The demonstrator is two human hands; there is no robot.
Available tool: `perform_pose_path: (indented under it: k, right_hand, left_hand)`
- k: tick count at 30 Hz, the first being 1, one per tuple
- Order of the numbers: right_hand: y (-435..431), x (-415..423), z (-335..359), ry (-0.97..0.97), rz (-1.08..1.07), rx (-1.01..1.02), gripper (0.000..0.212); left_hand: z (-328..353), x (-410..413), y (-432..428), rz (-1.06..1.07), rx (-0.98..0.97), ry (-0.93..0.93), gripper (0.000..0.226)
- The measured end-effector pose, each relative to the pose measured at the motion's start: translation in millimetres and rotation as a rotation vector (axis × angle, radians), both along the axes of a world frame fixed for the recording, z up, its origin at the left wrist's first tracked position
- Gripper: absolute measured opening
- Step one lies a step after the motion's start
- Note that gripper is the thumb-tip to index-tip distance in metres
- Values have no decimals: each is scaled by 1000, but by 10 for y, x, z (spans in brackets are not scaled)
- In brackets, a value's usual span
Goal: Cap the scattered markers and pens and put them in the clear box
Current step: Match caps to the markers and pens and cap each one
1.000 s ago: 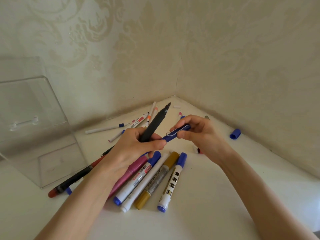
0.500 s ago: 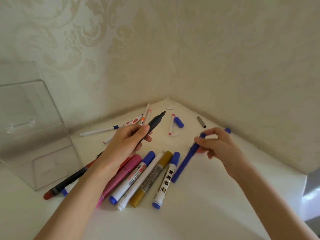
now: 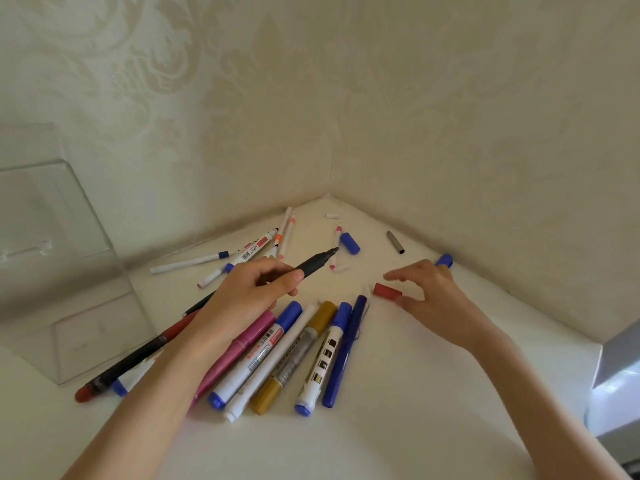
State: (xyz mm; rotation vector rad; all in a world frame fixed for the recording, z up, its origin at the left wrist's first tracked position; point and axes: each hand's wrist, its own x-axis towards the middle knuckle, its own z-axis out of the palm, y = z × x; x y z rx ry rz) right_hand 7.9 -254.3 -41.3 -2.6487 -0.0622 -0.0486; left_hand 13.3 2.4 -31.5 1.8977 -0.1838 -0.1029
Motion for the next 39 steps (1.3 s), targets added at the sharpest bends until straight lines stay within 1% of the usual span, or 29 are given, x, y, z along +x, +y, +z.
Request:
perform_pose_path:
  k: [2, 5, 6, 9, 10, 12, 15, 21, 23, 25, 28, 32, 36, 39]
  right_hand:
    - [-14, 55, -76, 70, 39, -8, 31]
    - [6, 106, -134, -9, 45, 18, 26]
    - [9, 112, -113, -52, 66, 68, 24]
    - [95, 81, 37, -114, 162, 354, 24]
    - [138, 83, 75, -131, 199, 415, 26]
    - [216, 108, 105, -173, 239, 474, 23]
    - [279, 141, 102, -219, 260, 519, 21]
    - [298, 118, 107, -245, 300, 464, 29]
    - [303, 105, 122, -230, 333, 438, 27]
    - [327, 82, 113, -186, 339, 464, 25]
    - [364, 31, 91, -105, 324, 615, 23]
    - [365, -40, 60, -89, 332, 759, 22]
    - [374, -81, 30, -82, 305, 840, 24]
    - [382, -81, 33, -59, 302, 925, 21]
  left_hand:
    - [-5, 4, -2, -3, 37, -21, 16]
    - [-13, 13, 11, -1, 59, -32, 16]
    - [-15, 14, 17, -5, 66, -40, 16]
    - [-11, 13, 30, -8, 73, -87, 15]
    - [-5, 12, 32, -7, 73, -106, 15]
    - [7, 10, 32, -5, 74, -136, 14]
    - [10, 13, 35, -10, 71, -155, 14]
    - [-8, 17, 48, -45, 119, -156, 15]
    - [-8, 13, 39, -80, 145, -146, 16]
    - [-7, -1, 22, -121, 148, -148, 16]
    - [-11, -15, 2, -171, 134, -176, 15]
    - [-4, -34, -16, -233, 98, -184, 13]
    - [-11, -53, -31, -240, 76, -199, 14]
    - [-19, -79, -53, -217, 88, -239, 13]
